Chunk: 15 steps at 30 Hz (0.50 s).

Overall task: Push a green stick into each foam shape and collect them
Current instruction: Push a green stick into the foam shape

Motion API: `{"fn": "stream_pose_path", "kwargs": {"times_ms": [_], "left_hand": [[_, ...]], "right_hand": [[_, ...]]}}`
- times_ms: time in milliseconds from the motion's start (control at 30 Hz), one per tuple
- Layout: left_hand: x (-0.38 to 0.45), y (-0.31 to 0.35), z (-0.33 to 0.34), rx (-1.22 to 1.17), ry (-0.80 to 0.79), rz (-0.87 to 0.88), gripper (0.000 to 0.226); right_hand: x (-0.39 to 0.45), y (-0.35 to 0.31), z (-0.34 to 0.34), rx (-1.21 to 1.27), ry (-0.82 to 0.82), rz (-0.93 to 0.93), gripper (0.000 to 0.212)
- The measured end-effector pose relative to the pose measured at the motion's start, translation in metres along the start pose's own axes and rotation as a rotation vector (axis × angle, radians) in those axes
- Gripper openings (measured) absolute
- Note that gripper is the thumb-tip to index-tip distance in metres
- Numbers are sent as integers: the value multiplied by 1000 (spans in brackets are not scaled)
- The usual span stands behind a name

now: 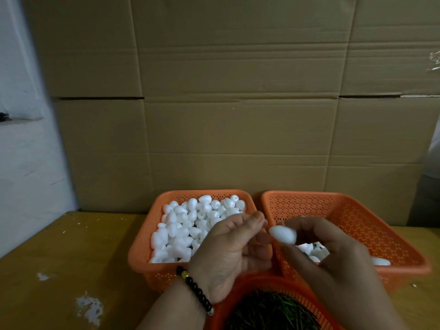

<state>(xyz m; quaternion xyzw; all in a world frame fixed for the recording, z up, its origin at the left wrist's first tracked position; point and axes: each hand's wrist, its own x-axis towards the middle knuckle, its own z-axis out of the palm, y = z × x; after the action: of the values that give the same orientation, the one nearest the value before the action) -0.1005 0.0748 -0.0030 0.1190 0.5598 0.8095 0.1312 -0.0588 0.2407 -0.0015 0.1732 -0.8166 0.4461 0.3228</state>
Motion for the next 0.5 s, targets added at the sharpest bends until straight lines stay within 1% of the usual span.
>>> {"fn": "stream_pose_path", "kwargs": {"times_ms": [33,67,133,200,267,300,367,433,500], "left_hand": [[1,2,-5,90,61,34,38],[2,5,-13,228,130,85,28],[5,9,-30,588,287,206,9],[7,12,-49,971,411,276,11],[9,12,-66,1265,461,230,18],[10,12,-72,1353,469,184,22],[11,12,-79,1421,457,101,27],[11,12,-82,1464,431,47,29],[11,11,-81,1532,384,-3,31]], "right_hand": [[0,1,-1,-9,-9,45,22],[1,2,-2,-46,-13,73,21],[3,5,-5,-193,-10,82,13],[6,9,-10,-408,-55,47,13],[8,15,-16,-627,-160,56,16],[9,18,-19,-740,-217,81,19],[10,23,-24,-913,-268,93,23],[12,27,-26,-964,-256,104,26],[13,30,-28,-1029,-221,163,44]]}}
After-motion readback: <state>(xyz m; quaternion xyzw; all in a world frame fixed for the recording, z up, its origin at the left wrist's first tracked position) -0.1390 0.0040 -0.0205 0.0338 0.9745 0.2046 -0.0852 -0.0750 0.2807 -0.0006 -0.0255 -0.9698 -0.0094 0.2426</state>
